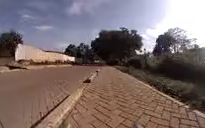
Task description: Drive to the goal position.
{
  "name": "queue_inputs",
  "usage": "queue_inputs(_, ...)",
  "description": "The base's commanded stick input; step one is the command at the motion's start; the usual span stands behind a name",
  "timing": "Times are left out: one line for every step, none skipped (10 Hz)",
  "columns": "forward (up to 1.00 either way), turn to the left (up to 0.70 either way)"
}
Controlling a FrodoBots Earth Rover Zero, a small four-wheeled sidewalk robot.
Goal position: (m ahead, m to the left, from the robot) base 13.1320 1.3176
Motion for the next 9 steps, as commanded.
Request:
queue_inputs(0.7, 0.0)
queue_inputs(0.7, 0.0)
queue_inputs(0.7, 0.0)
queue_inputs(0.7, 0.0)
queue_inputs(0.7, 0.0)
queue_inputs(0.7, 0.0)
queue_inputs(0.7, 0.0)
queue_inputs(0.7, 0.0)
queue_inputs(0.7, 0.0)
